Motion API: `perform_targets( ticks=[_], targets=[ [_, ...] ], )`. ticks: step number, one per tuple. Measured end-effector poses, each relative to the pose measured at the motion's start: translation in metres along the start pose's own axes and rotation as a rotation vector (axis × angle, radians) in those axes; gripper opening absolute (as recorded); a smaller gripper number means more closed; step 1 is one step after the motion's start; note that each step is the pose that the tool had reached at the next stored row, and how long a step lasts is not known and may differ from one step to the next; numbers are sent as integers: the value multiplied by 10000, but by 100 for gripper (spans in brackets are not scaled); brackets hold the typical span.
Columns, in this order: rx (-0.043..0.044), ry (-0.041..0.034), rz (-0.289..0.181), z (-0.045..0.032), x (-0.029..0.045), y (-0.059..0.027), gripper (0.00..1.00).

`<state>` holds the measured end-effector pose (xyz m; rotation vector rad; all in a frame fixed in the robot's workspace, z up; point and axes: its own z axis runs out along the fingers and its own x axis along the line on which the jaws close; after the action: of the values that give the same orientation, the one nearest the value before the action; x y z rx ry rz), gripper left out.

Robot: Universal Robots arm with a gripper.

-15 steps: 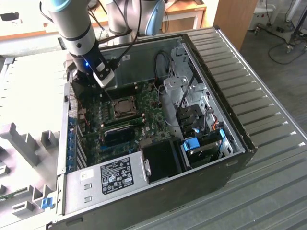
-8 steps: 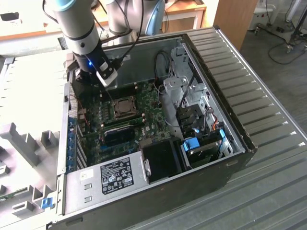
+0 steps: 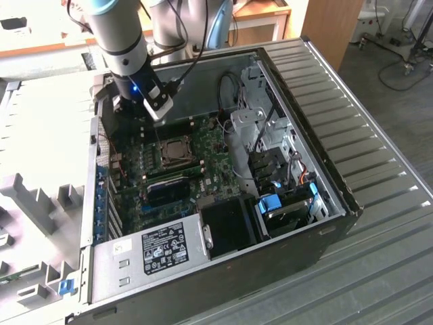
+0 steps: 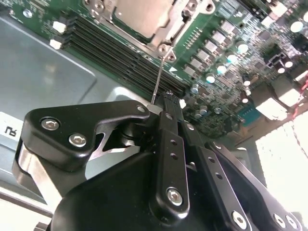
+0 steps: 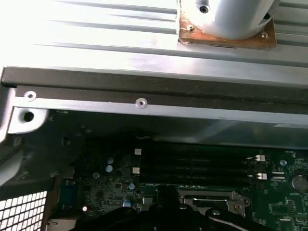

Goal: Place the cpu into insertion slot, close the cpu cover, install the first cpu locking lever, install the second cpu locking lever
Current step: 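Install the first cpu locking lever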

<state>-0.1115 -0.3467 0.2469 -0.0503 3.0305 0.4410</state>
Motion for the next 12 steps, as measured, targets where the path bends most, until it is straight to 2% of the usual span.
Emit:
perform_targets(
  ticks=[10, 12],
  targets=[
    [2, 1, 1, 9, -130, -6, 11],
    [31, 1, -1, 11, -145, -6, 11]
  ],
)
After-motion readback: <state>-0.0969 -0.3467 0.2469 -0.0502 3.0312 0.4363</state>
